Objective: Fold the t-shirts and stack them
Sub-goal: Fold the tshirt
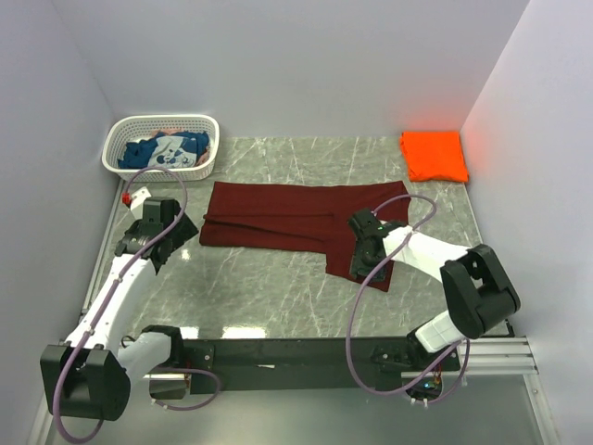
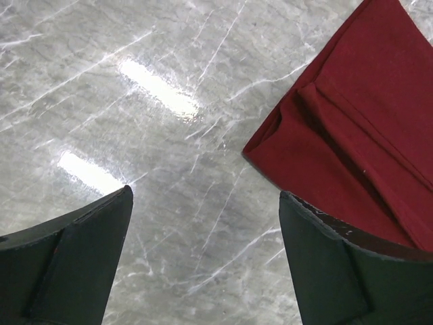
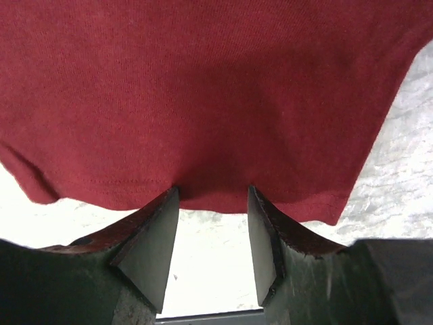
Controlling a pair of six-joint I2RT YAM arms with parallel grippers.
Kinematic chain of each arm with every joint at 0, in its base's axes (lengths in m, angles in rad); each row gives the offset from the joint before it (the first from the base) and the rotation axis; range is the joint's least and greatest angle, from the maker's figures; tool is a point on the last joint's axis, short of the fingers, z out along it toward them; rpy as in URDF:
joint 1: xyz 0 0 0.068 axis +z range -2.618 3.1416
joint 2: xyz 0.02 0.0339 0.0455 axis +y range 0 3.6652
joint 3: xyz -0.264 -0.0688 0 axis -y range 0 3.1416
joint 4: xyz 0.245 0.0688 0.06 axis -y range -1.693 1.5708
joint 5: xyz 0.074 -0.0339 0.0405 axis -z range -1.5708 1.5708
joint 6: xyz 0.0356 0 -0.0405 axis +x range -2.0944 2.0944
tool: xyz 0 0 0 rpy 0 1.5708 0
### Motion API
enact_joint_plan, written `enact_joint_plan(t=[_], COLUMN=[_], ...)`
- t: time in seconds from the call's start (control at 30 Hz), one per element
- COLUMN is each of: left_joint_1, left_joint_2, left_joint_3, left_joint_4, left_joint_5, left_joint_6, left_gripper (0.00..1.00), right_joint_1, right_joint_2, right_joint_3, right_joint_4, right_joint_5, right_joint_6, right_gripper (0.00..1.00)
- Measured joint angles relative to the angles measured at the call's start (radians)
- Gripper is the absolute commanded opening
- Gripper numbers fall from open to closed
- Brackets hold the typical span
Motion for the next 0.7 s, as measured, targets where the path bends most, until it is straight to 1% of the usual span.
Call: enact_joint_plan(t=[0.1, 0.17, 0.27, 0.3, 0.33, 0.4, 0.43, 0.47, 0.5, 0.6, 0.7], left_joint_1=[0.000, 0.000, 0.000, 0.000, 0.000, 0.000, 0.000, 0.000, 0.000, 0.000, 0.000], left_joint_2=[0.002, 0.005, 0.010, 0.011, 0.011, 0.011, 0.011, 0.011, 0.011, 0.014, 0.021], left_joint_3=[-0.011, -0.011, -0.011, -0.011, -0.011, -0.011, -0.011, -0.011, -0.011, -0.011, -0.011], left_joint_4=[0.019, 0.022, 0.034, 0.038, 0.042, 0.047, 0.048, 0.049, 0.049, 0.049, 0.049], left_joint_5=[-0.002, -0.002, -0.001, -0.001, -0.001, -0.001, -0.001, -0.001, -0.001, -0.001, -0.001], left_joint_6=[0.000, 0.000, 0.000, 0.000, 0.000, 0.000, 0.000, 0.000, 0.000, 0.001, 0.002], left_gripper=[0.91, 0.91, 0.89, 0.89, 0.89, 0.89, 0.89, 0.89, 0.89, 0.89, 0.88], right_joint_1=[0.011, 0.019, 0.027, 0.028, 0.028, 0.028, 0.028, 0.028, 0.029, 0.031, 0.030], right_joint_2=[0.022, 0.027, 0.034, 0.034, 0.035, 0.038, 0.040, 0.041, 0.043, 0.059, 0.075], right_joint_3=[0.004, 0.006, 0.011, 0.012, 0.013, 0.018, 0.021, 0.024, 0.030, 0.063, 0.136], right_joint_4=[0.006, 0.007, 0.010, 0.013, 0.014, 0.015, 0.013, 0.011, 0.003, -0.027, -0.081], right_joint_5=[0.017, 0.026, 0.031, 0.033, 0.036, 0.041, 0.044, 0.048, 0.055, 0.099, 0.149], right_joint_6=[0.016, 0.022, 0.030, 0.031, 0.034, 0.035, 0.033, 0.031, 0.030, 0.014, -0.013], right_gripper=[0.49, 0.45, 0.33, 0.28, 0.21, 0.13, 0.05, 0.02, 0.00, 0.00, 0.00])
